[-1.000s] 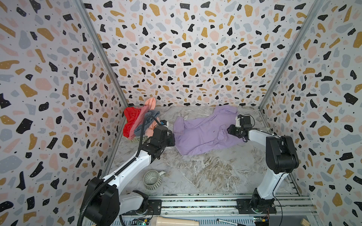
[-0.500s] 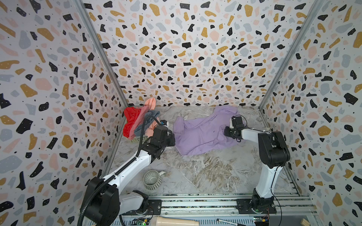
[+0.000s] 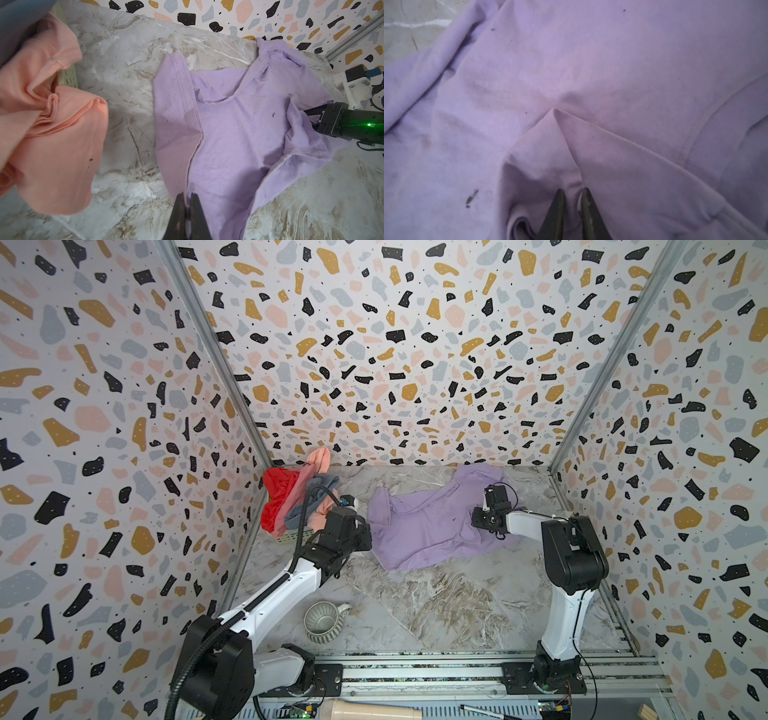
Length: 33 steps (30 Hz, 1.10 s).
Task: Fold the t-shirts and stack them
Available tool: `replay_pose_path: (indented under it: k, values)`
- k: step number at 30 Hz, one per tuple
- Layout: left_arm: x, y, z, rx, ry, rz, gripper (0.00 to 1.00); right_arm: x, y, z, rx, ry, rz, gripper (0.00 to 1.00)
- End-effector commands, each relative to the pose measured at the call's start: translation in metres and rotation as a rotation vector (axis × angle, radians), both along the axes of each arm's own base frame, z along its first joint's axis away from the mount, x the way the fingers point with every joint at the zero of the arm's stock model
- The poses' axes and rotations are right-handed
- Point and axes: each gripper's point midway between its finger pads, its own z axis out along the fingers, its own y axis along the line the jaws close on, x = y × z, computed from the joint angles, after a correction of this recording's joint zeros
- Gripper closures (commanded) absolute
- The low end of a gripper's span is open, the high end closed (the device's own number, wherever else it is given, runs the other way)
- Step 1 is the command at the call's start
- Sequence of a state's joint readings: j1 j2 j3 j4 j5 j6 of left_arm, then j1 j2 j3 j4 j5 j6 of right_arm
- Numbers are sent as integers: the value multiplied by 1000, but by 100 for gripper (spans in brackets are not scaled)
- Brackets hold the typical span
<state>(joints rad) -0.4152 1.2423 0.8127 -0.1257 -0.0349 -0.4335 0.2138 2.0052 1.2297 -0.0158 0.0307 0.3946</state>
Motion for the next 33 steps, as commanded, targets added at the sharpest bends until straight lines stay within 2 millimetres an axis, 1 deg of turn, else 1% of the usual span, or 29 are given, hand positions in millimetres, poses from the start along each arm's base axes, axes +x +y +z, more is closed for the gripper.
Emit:
replay_pose_path:
  k: [1,3,4,7,12,16,20,24,27,31,33]
  values:
    - [10,-1,15,-17,-49,7,100,2,-1,1,-17,10,-15,90]
    - [10,-1,14,-16,-49,9,100,3,-2,3,-19,5,-17,98]
    - [10,-1,14,-15,-49,10,100,3,-1,5,-17,1,-12,100]
    - [10,-1,14,-12,-47,10,100,5,-1,20,-10,-32,-9,100]
    - [9,0,15,-11,-50,13,100,4,-8,67,-24,-125,-15,100]
    - [10,0,17,-13,-56,15,100,-5,-22,93,-23,-153,-38,100]
    - [10,0,21,-18,-63,14,100,-21,-37,107,-15,-166,-65,100]
    - [9,0,23,-19,-67,12,100,-37,-46,121,-9,-188,-79,100]
    - [8,2,25,-17,-70,14,100,-57,-56,132,-18,-186,-100,100]
    - [4,3,31,-23,-83,12,100,-86,-84,139,25,-188,-164,100]
    - [1,2,39,-28,-90,-1,100,-98,-93,150,60,-220,-183,100]
